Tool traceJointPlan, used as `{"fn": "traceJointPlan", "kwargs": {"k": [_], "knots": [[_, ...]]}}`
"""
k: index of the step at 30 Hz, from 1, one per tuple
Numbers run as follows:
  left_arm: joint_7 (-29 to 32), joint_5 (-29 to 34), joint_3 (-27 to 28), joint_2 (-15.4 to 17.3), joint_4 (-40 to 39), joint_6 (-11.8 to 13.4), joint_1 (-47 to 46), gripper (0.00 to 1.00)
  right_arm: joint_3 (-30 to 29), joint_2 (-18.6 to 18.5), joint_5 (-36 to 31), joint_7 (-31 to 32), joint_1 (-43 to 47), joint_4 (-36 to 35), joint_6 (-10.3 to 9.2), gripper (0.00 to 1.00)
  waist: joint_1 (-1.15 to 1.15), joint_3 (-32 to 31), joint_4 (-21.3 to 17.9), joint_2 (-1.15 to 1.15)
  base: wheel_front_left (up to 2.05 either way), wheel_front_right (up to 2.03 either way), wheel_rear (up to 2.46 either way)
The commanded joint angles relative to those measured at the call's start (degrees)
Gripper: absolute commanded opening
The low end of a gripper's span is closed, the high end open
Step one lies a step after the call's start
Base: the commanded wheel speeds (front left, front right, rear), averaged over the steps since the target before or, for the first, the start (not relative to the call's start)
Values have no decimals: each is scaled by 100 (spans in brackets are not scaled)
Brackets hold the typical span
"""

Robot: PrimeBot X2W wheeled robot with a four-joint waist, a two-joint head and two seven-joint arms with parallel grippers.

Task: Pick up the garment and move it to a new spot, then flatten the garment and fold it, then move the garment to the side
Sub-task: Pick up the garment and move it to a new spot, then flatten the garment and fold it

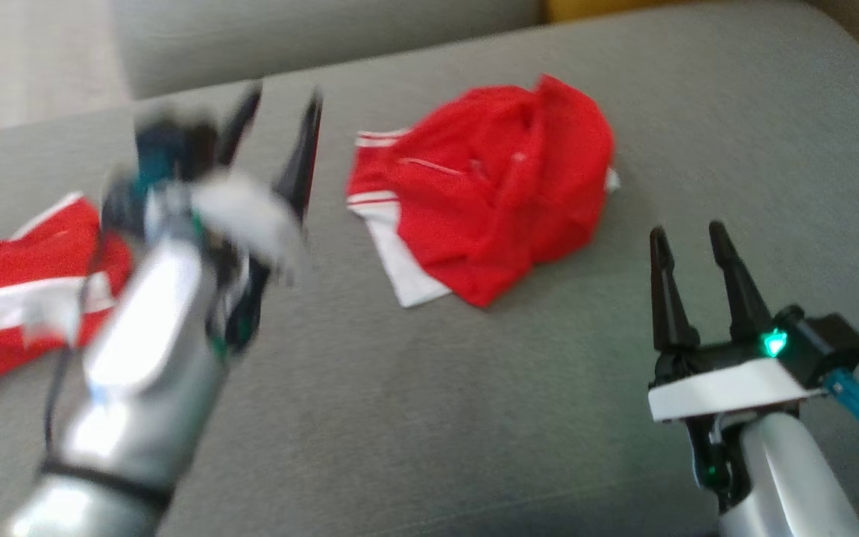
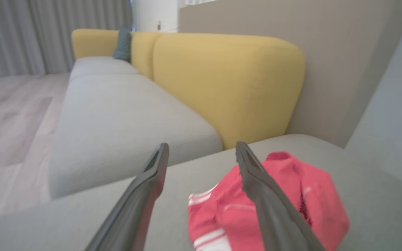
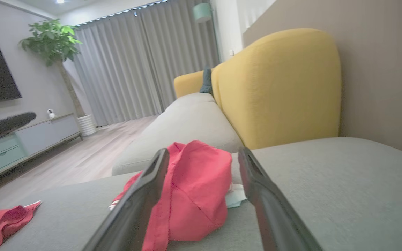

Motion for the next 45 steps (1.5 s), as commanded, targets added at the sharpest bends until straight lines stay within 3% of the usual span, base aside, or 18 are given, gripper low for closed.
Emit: {"fn": "traceJointPlan", "kwargs": {"k": [1,9,13,18,33,39,45], "knots": [[-100,6,174,199,-275,95,9,100,115,-18,-76,-61,-57,-178,-4,100,0,-381,483,0,0,0,0],[-416,202,-45,367,-1385,625,2098,100,32,-18,-310,-61,296,-260,-4,100,0,-649,978,0,0,0,0],[-480,327,65,315,-1794,891,2752,100,55,-18,-323,-61,468,-278,-4,100,0,-726,1035,0,0,0,0],[-488,614,467,106,-2396,1048,3330,100,63,-18,-297,-61,605,-284,-4,100,0,-758,1020,0,0,0,0],[-490,1241,1162,-315,-2567,607,3770,100,148,-18,-267,-61,621,-263,-4,100,0,-694,1005,0,0,0,0],[-490,1393,1181,-480,-2450,399,3726,100,756,-18,-429,-60,439,-13,-4,100,0,-545,1212,0,0,0,0],[-490,1472,1152,-611,-2299,263,3575,100,1275,-18,-452,210,-165,778,-4,100,0,-193,1580,0,0,0,0]]}}
